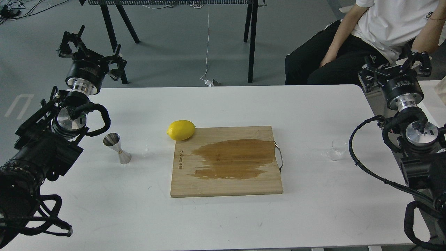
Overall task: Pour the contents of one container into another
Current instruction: 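Move the left gripper toward the metal jigger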
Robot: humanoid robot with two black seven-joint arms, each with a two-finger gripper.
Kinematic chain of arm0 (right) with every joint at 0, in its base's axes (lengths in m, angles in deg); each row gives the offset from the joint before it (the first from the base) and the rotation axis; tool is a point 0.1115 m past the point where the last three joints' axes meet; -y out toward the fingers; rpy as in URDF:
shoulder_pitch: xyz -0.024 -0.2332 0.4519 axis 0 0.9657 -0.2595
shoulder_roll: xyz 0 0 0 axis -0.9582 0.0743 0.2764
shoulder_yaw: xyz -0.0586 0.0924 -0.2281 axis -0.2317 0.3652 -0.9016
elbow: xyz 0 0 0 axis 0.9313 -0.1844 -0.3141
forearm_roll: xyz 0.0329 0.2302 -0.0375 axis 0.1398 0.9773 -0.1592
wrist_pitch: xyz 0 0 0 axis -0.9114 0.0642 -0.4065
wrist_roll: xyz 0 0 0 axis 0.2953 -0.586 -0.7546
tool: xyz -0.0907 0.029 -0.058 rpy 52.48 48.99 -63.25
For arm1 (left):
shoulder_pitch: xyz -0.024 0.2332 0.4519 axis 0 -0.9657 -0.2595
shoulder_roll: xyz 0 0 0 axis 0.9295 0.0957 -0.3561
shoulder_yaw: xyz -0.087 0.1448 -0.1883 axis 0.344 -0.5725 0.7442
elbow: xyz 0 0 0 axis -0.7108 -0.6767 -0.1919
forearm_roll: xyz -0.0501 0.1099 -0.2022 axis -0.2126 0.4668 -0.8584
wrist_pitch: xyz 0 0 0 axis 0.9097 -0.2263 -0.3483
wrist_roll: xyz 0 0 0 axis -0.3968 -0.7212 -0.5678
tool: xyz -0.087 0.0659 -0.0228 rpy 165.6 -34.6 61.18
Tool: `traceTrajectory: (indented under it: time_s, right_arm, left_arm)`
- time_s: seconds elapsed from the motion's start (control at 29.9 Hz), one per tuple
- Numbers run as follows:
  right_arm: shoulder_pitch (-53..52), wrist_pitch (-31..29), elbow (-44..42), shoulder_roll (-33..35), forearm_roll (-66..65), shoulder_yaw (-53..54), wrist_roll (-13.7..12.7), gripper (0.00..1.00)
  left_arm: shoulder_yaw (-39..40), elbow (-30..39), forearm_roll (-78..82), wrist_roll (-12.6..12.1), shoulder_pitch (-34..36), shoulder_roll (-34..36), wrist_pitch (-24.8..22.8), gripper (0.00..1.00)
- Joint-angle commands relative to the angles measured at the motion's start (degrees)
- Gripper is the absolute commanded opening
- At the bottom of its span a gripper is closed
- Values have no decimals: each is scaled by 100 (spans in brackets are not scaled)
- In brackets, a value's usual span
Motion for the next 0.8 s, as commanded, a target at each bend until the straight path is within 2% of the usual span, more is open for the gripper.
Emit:
traceTrajectory:
  time_s: [0.0, 0.2, 0.33, 0.47, 0.57, 0.67, 0.77]
  right_arm:
    - [77, 0, 270, -2, -9, -9, -1, 100]
    - [174, 9, 692, 24, -9, 9, -1, 100]
    - [218, 9, 719, 59, -9, 26, -1, 100]
    - [227, -9, 702, 94, -9, 70, -1, 100]
    - [227, -114, 667, 121, -9, 70, -1, 100]
    - [227, -167, 658, 121, -9, 70, -1, 100]
    - [280, -176, 667, 121, -9, 70, -1, 100]
  left_arm:
    - [-15, -10, 26, -44, 36, 130, 0, 100]
    - [-313, 42, 35, -26, 150, 236, 0, 100]
    - [-401, 551, 62, 0, 142, 341, 0, 100]
    - [-744, 1552, 210, 131, -130, 841, 0, 100]
    - [-797, 2412, 553, 386, -385, 1280, 0, 100]
    - [-832, 3423, 1342, 422, -649, 1825, 5, 100]
    - [-832, 4416, 2440, 430, -912, 2413, 513, 100]
